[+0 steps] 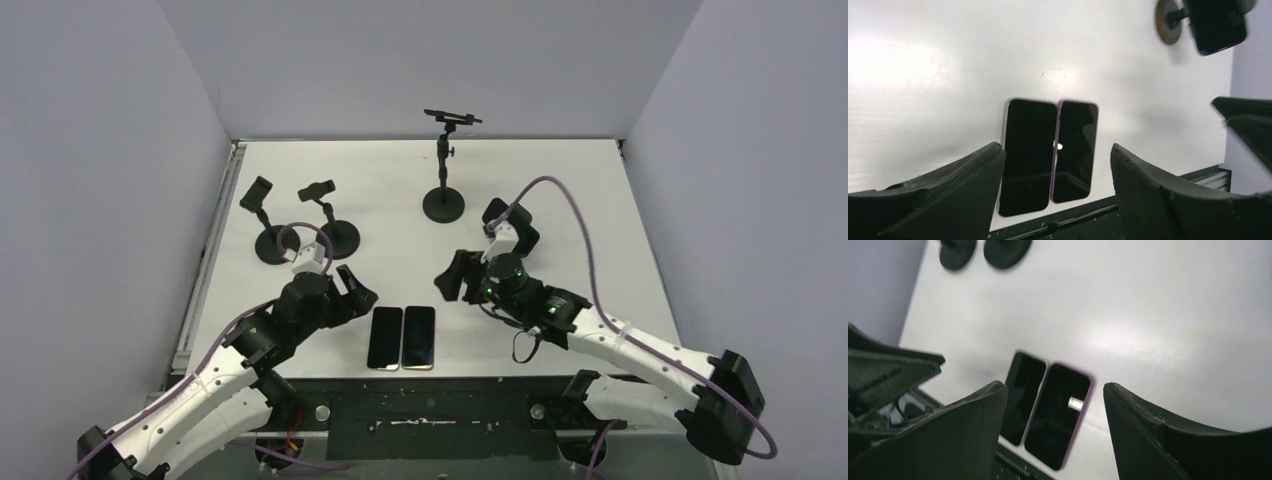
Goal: Remove the phone from the phone stand
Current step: Pick up the phone stand with the phone at the center of the board.
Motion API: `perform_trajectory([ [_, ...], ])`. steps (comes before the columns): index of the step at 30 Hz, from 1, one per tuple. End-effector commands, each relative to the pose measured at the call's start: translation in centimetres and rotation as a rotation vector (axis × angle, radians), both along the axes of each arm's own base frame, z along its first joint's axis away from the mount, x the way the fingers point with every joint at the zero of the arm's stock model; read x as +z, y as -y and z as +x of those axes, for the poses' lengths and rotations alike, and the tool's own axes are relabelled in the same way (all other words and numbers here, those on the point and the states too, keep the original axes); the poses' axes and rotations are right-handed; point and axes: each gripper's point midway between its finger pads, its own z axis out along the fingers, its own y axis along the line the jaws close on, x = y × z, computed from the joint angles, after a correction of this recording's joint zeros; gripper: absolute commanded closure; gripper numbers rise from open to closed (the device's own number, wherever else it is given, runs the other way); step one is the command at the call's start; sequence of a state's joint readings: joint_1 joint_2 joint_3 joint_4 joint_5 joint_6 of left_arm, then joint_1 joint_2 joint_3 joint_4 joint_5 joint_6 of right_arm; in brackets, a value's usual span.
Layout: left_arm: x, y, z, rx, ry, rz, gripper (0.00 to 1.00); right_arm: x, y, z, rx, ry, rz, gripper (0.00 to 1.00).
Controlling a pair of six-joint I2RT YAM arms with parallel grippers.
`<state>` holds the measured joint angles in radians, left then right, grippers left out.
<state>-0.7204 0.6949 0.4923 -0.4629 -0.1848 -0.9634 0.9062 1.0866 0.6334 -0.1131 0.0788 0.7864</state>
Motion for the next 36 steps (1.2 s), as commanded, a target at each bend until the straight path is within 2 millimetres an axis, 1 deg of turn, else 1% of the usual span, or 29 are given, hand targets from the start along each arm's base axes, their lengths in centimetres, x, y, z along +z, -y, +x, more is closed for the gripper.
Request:
perform_trajectory([
  [1,5.7,-0.8,2.3,-0.001,0.176,0.066,0.24,7.0,7.7,4.6,-0.178,0.209,-0.148,0.27],
  [3,7.6,-0.2,3.0,-0.036,0.248,0.068,0.24,8.5,10.5,5.8,-0.223,0.229,-0.167,0.27],
  [6,10.8,1.2,4.0,-0.094,0.36,0.035,0.24,9.3,14.0,7.7,-0.29,0.216,-0.137,0.27],
  [7,11.1,1.5,4.1,-0.114,0.38,0.038,0.24,9.2,14.7,8.2,-0.296,0.2,-0.092,0.27],
  [9,12.5,2.1,4.6,-0.147,0.442,0.037,0.25,9.4,15.8,9.1,-0.322,0.192,0.028,0.27],
  [11,13.0,2.3,5.0,-0.176,0.49,0.065,0.24,9.4,16.2,9.6,-0.355,0.219,0.082,0.27],
  [14,13.1,2.2,5.3,-0.198,0.551,0.105,0.24,9.8,18.4,10.4,-0.512,0.314,0.136,0.25],
  [15,13.3,2.2,5.3,-0.202,0.576,0.104,0.24,9.5,19.0,10.4,-0.534,0.345,0.145,0.25],
  [16,13.2,2.2,5.2,-0.211,0.595,0.1,0.25,10.0,19.3,10.6,-0.535,0.379,0.156,0.25],
  [18,13.6,2.2,4.7,-0.221,0.645,0.073,0.25,9.8,19.4,11.1,-0.476,0.37,0.132,0.24],
  [20,13.4,2.2,4.3,-0.224,0.671,0.05,0.24,7.6,20.2,11.9,-0.472,0.299,0.088,0.24],
  [21,13.1,2.1,4.1,-0.227,0.675,0.045,0.25,6.8,20.5,12.1,-0.468,0.284,0.082,0.23],
  [23,12.4,1.8,3.8,-0.227,0.671,0.046,0.25,6.1,20.7,12.3,-0.451,0.295,0.084,0.23],
  [26,10.7,1.3,3.3,-0.231,0.634,0.062,0.25,5.9,20.0,12.5,-0.412,0.326,0.113,0.23],
  [28,10.8,1.2,3.1,-0.229,0.638,0.053,0.25,6.3,19.9,12.6,-0.407,0.35,0.132,0.24],
  [31,11.4,1.1,3.0,-0.233,0.666,0.057,0.25,8.5,19.6,12.6,-0.4,0.43,0.175,0.24],
  [34,11.8,1.1,3.3,-0.221,0.691,0.056,0.24,10.3,19.3,13.0,-0.387,0.455,0.192,0.25],
  [36,13.0,1.6,3.9,-0.21,0.727,0.034,0.25,10.9,19.2,13.2,-0.374,0.454,0.183,0.26],
])
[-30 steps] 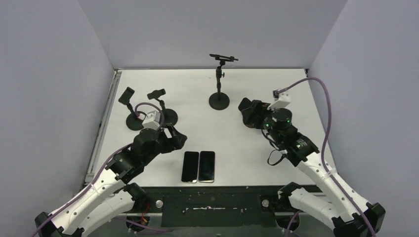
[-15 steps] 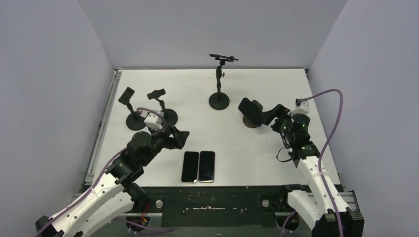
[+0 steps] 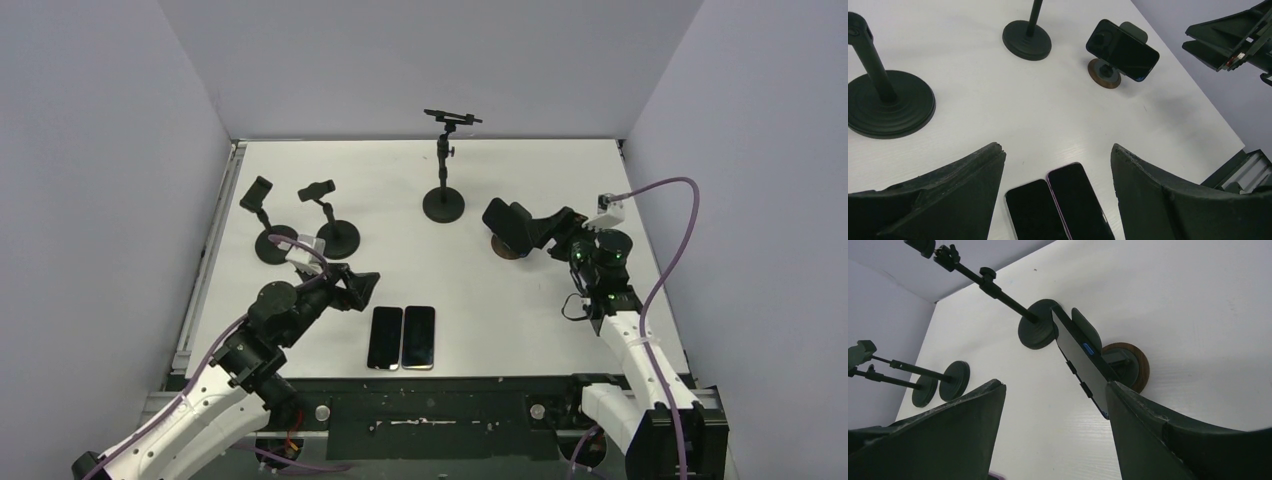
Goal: Remove the phone from the phone stand
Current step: Pick up the phone stand with the phone at the center of the board.
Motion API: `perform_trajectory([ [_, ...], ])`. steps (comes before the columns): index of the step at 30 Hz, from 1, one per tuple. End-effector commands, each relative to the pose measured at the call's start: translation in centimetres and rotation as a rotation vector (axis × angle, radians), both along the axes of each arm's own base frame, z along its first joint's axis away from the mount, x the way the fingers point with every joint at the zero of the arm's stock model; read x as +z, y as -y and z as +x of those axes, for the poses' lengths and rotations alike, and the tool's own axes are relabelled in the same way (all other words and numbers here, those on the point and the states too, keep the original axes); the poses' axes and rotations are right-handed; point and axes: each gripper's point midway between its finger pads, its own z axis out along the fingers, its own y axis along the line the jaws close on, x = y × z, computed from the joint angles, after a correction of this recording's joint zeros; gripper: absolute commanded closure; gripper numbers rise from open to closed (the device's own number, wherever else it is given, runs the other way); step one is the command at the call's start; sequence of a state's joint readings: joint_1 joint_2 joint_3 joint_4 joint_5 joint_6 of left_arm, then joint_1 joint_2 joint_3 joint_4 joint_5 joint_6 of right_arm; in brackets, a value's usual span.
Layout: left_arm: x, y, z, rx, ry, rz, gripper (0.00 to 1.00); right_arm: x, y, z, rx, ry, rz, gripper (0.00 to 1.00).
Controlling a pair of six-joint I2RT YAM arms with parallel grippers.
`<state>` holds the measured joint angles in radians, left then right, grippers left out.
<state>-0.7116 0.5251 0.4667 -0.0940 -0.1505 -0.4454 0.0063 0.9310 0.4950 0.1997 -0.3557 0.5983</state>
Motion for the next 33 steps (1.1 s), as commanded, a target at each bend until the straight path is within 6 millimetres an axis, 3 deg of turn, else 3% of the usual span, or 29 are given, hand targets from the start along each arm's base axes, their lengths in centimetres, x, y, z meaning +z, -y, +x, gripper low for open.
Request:
perform_trajectory([
  [1,3.7,0.9,1.4,-0.004,0.119,-0.059,0.25,5.9,-0.4,1.2,0.031,0.165,-0.003,0.26],
  [7,8.0,3.7,4.3,-0.025,0.208,-0.083,0.25,7.6,-1.1,1.3,0.048,0.194,-0.028,0.28],
  [12,11.5,6.9,10.2,0.041,0.255,-0.098,0.26,10.3,-3.1,-0.6,0.042,0.224,0.006,0.29],
  [16,10.9,9.3,16.3,0.083,0.21,-0.055,0.25,11.4,-4.0,-3.2,0.043,0.203,0.025,0.29],
  [17,11.6,9.6,17.2,0.076,0.224,-0.073,0.25,11.4,-4.2,-4.0,0.054,0.194,0.035,0.29],
  [21,10.8,11.9,21.3,0.03,0.275,-0.092,0.25,11.8,-4.7,-6.7,0.095,0.184,0.095,0.29],
  [24,10.5,12.4,23.9,0.033,0.335,-0.122,0.25,12.4,-5.2,-8.0,0.133,0.184,0.118,0.29],
  [28,9.2,13.2,26.6,0.02,0.372,-0.13,0.25,13.2,-5.3,-9.2,0.164,0.18,0.096,0.29],
  [33,8.9,15.2,27.4,-0.061,0.425,-0.134,0.25,14.0,-5.3,-10.4,0.19,0.184,0.072,0.29],
])
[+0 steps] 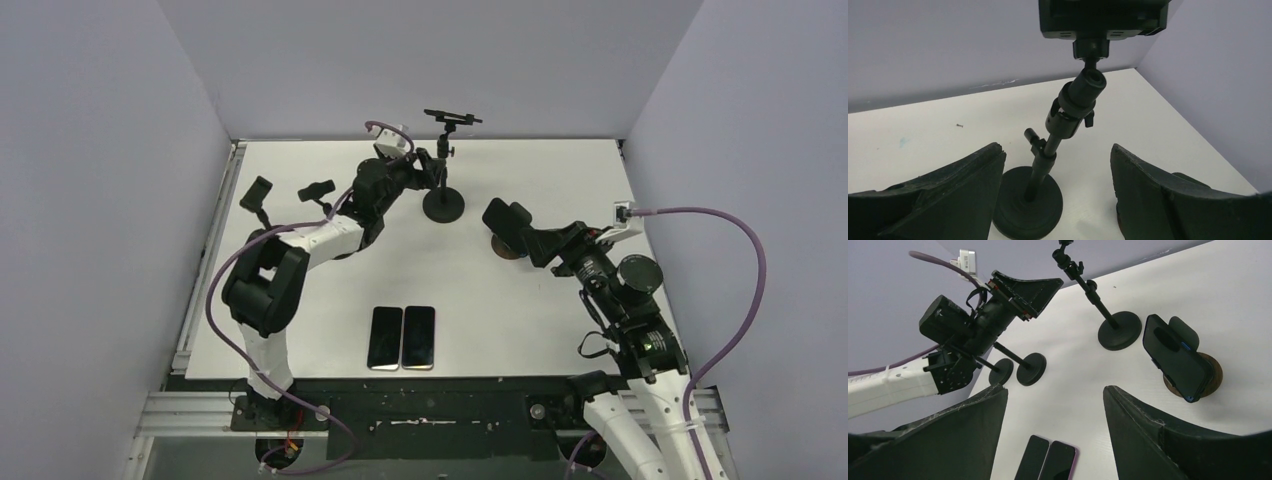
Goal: Remove the phone from the phone stand
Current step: Pick up the phone stand with the phone at the center of the board.
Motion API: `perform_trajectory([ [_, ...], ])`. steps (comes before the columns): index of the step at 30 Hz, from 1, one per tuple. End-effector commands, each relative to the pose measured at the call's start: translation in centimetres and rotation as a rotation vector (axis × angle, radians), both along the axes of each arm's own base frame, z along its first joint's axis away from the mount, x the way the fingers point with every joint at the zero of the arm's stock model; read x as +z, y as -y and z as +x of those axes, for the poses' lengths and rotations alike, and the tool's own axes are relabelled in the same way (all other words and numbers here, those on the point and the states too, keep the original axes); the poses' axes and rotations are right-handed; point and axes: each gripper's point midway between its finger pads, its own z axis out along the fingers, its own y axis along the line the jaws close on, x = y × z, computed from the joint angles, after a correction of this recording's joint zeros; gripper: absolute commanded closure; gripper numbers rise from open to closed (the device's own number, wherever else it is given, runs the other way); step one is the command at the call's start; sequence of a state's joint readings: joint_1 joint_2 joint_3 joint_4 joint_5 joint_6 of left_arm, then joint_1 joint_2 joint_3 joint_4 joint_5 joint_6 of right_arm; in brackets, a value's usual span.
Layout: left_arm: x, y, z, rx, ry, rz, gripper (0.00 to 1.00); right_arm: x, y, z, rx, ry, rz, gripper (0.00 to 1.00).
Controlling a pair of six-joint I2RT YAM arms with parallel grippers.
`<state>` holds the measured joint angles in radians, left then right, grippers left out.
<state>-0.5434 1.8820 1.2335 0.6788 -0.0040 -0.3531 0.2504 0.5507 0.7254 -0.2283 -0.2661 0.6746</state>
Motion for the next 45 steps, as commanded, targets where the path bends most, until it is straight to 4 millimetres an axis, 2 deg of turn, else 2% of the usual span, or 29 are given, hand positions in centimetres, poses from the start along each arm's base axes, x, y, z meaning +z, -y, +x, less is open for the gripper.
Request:
perform_trajectory([
  [1,7.3,1.8,0.0,-0.092,0.253,-0.094,0.25,2.1,-0.3,-1.7,0.046,0.03,-0.015,0.29],
  [6,7.1,2.4,1.0,-0.098,0.28,-0.068,0.25,2.1,-0.2,-2.2,0.051,0.018,-0.028,0.29],
  [16,4.4,4.3,3.9,-0.118,0.268,-0.045,0.28,2.3,0.0,-2.5,0.047,0.009,-0.057,0.28],
  [22,4.6,5.5,5.0,-0.145,0.293,-0.066,0.34,1.9,0.3,-2.5,0.038,-0.002,-0.078,0.28],
  [26,4.6,6.0,5.5,-0.154,0.299,-0.069,0.43,1.9,0.5,-2.5,0.028,-0.003,-0.093,0.28],
  [30,4.9,6.1,5.6,-0.158,0.311,-0.077,0.64,1.9,0.7,-2.5,0.022,-0.002,-0.104,0.28],
  [38,6.9,5.7,5.0,-0.156,0.365,-0.084,0.99,2.6,1.1,-2.9,0.01,0.015,-0.127,0.29],
  [42,9.2,4.9,4.0,-0.153,0.412,-0.103,1.0,3.0,1.4,-3.2,0.002,0.026,-0.142,0.29],
  [45,12.4,4.0,2.4,-0.154,0.47,-0.14,1.0,3.5,1.6,-3.4,-0.001,0.044,-0.156,0.29],
])
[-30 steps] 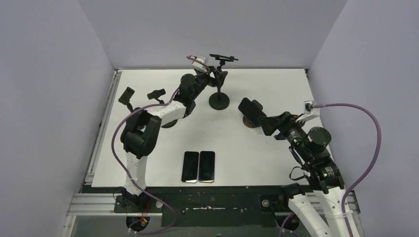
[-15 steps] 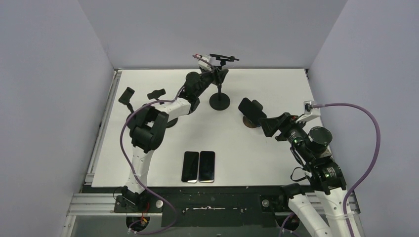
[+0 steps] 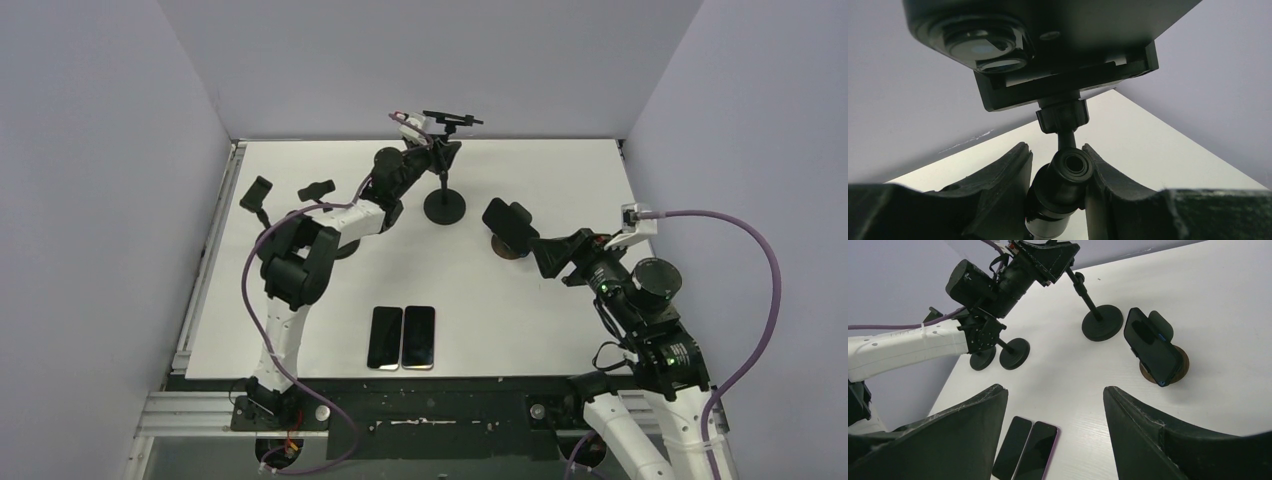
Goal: Remove the phone from the phone stand
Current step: Pick up the phone stand with the phone at the center of the board, then remove the phone from the phone stand.
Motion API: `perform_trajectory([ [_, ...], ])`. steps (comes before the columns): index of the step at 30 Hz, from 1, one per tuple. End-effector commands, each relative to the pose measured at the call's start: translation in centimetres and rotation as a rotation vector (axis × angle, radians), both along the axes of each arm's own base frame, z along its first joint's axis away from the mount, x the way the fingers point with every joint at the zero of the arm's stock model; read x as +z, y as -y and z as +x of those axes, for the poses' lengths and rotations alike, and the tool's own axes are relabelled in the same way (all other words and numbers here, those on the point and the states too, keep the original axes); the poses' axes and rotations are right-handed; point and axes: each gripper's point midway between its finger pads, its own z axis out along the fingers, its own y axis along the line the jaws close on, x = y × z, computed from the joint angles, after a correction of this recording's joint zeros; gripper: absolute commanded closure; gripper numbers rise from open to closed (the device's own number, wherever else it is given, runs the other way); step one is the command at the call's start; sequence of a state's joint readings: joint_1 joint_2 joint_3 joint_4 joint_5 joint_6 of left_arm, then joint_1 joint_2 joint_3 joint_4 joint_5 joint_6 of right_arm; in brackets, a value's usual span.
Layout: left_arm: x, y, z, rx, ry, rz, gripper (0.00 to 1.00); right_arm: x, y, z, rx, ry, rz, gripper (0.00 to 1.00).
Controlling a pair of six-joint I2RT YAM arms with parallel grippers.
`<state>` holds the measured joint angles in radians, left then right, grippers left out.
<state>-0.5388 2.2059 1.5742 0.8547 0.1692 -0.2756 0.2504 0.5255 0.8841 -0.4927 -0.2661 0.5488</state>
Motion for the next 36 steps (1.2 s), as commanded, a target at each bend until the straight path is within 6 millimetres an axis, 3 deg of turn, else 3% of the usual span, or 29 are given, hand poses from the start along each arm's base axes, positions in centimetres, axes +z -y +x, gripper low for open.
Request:
perform_trajectory([
  [1,12.6,-2.3,-3.4,-0.015,0.26,-0.156,1.0,2.4,0.5,-0.6,-0.009,0.075,-0.031,0.29],
  [10,21.3,-4.9,-9.5,-0.098,0.394,-0.197,1.0,4.7,0.1,-1.5,0.058,0.145,-0.111,0.28],
  [15,24.4,-5.2,-15.6,-0.272,0.43,-0.205,1.0,6.2,-1.3,-2.6,0.158,0.189,-0.112,0.26],
  [17,25.7,-5.5,-19.2,-0.376,0.433,-0.235,1.0,7.1,-2.0,-3.6,0.22,0.223,-0.107,0.26],
  [22,26.4,-6.0,-26.8,-0.622,0.429,-0.247,1.0,10.2,-3.7,-7.0,0.386,0.326,-0.107,0.24],
  [29,24.6,-6.5,-33.4,-0.834,0.4,-0.291,1.0,13.1,-4.8,-11.8,0.552,0.395,-0.101,0.23],
  [36,20.5,-1.9,-39.2,-1.082,0.366,-0.289,1.0,12.5,-5.0,-13.5,0.613,0.367,-0.092,0.22],
])
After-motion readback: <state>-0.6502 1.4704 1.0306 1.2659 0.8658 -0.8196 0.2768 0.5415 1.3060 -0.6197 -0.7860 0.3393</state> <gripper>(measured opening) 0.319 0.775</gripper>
